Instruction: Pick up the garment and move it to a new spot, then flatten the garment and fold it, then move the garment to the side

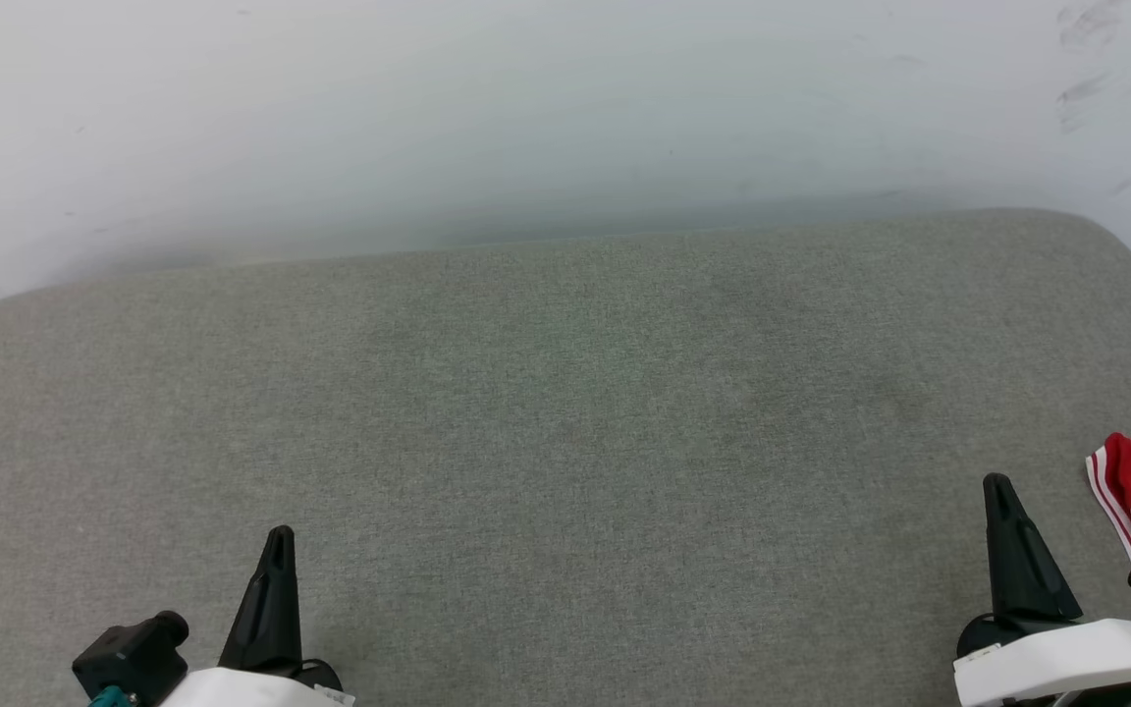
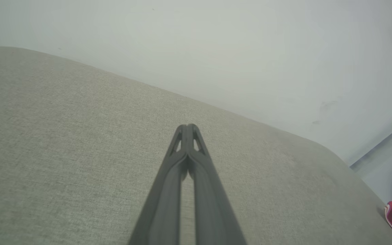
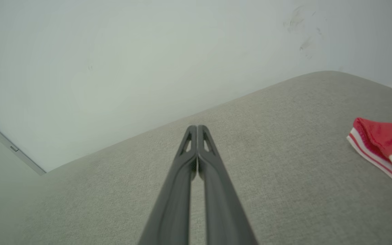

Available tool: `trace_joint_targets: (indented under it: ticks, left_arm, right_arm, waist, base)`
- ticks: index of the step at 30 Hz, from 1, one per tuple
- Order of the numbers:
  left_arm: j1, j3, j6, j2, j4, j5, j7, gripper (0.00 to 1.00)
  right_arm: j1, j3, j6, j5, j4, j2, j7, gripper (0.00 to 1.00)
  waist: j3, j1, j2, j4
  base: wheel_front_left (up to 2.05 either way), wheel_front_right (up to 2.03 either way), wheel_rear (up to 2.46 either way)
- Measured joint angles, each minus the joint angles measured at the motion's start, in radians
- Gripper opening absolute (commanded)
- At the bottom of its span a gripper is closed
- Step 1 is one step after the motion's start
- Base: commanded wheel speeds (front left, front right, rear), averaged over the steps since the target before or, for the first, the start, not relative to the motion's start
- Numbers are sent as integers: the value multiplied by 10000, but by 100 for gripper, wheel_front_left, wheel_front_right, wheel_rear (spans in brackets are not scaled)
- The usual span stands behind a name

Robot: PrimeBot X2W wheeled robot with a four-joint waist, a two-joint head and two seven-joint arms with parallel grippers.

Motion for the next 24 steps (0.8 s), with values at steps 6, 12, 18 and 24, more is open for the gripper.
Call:
trace_joint_targets:
  ticks: [6,12,18,24]
  left_arm:
    - [-161,4,0,17,163,-849,192,0]
    - [-262,19,0,40,311,-1822,418,0]
    - [-412,42,0,61,428,-2704,627,0]
    - [-603,65,0,79,537,-3549,819,0]
  right_arm:
    - [-54,-17,0,840,150,0,186,0]
    - [-189,-38,0,1818,270,-4,372,0]
    - [-259,-61,0,2704,389,-4,552,0]
    - [-414,-86,0,3545,520,-6,738,0]
  waist:
    - [-3,0,1,18]
    - [-8,0,0,39]
    - [-12,0,0,60]
    - [-15,0,0,80]
  base:
    - [0,0,0]
    - [0,0,0]
    - [0,0,0]
    - [0,0,0]
